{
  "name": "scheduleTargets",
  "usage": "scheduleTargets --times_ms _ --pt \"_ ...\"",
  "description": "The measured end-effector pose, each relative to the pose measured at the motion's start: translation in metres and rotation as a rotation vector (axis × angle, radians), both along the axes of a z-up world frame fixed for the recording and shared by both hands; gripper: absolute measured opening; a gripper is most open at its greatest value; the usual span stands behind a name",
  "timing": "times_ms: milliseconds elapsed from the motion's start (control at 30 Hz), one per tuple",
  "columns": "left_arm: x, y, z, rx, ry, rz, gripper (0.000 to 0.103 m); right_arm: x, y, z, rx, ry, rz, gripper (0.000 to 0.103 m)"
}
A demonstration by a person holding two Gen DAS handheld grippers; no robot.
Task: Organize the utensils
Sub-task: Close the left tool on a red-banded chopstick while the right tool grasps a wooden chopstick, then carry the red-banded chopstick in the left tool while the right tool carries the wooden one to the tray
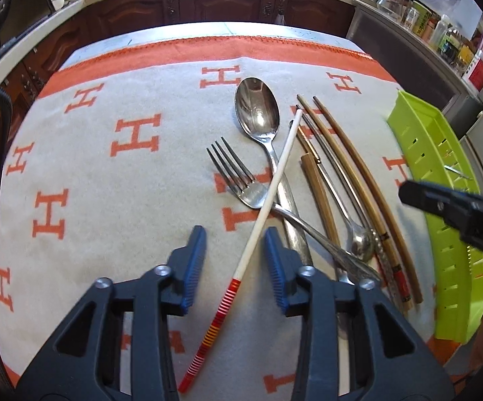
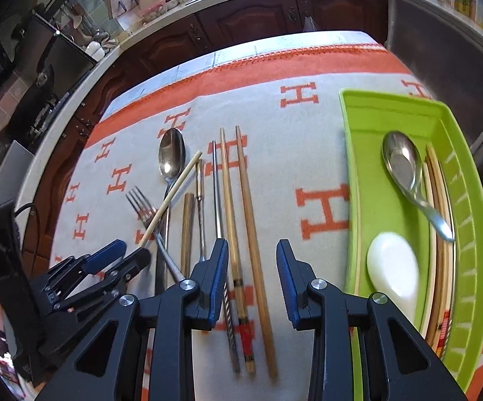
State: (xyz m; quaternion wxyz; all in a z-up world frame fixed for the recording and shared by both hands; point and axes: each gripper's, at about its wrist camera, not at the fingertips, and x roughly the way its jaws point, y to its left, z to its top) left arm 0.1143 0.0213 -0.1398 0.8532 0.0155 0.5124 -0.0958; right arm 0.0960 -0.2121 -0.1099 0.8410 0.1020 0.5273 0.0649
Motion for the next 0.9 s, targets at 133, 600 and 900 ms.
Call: scheduleTargets --times_ms 133,600,900 --pt "0.0 -0.001 0.0 0.008 -0.011 -0.018 0.021 0.023 0.01 -0.009 -0.065 0.037 0.038 0.021" --pt "-0.001 -0.011 0.0 0.022 -0.018 -0.067 0.006 0.042 0.033 -0.031 -0.17 0.066 0.098 0.006" --pt "-0.012 0.001 0.009 -0.076 -0.015 0.024 0.003 0.019 0.01 -0.015 -0.038 0.035 0.042 0.006"
